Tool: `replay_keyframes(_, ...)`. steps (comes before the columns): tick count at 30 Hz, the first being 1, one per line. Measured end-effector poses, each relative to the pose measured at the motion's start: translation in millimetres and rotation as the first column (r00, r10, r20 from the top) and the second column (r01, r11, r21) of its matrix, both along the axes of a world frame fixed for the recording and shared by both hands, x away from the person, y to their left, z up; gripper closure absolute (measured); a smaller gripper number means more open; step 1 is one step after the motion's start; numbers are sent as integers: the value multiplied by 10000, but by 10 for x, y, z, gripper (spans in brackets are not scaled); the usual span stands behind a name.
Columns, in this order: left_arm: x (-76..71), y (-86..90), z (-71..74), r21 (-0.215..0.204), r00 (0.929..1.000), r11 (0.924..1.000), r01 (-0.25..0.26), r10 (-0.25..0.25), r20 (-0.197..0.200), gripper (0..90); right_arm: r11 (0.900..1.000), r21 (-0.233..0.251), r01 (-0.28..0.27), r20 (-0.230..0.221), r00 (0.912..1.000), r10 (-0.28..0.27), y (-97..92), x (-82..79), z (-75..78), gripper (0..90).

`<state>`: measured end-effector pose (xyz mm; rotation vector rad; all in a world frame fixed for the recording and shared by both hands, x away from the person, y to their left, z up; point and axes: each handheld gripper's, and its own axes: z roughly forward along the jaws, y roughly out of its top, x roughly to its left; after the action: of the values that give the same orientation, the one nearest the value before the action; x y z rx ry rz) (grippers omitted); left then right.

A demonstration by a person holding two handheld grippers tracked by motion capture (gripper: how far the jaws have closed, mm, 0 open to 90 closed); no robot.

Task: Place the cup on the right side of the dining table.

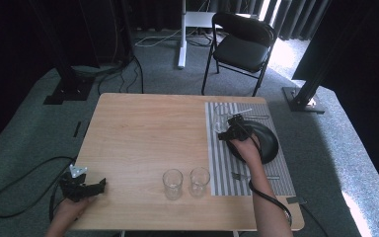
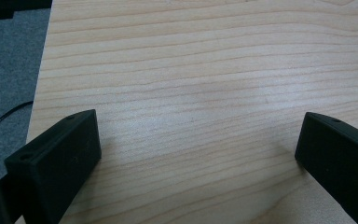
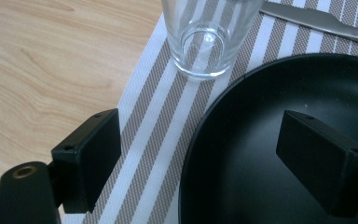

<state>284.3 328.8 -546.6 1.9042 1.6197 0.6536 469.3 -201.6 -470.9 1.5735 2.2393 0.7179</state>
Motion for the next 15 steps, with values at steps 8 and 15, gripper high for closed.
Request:
replay_keyframes(8, 0, 0, 0, -1, 10000, 10000, -1, 1, -3, 4, 9999, 139, -5, 42, 10000, 4, -55, -166, -54, 135)
replay_keyframes(15, 0, 0, 0, -2, 10000, 10000, -2, 2, 0, 4, 9999, 125, -65, 164, 9998, 63, -74, -318, -96, 134)
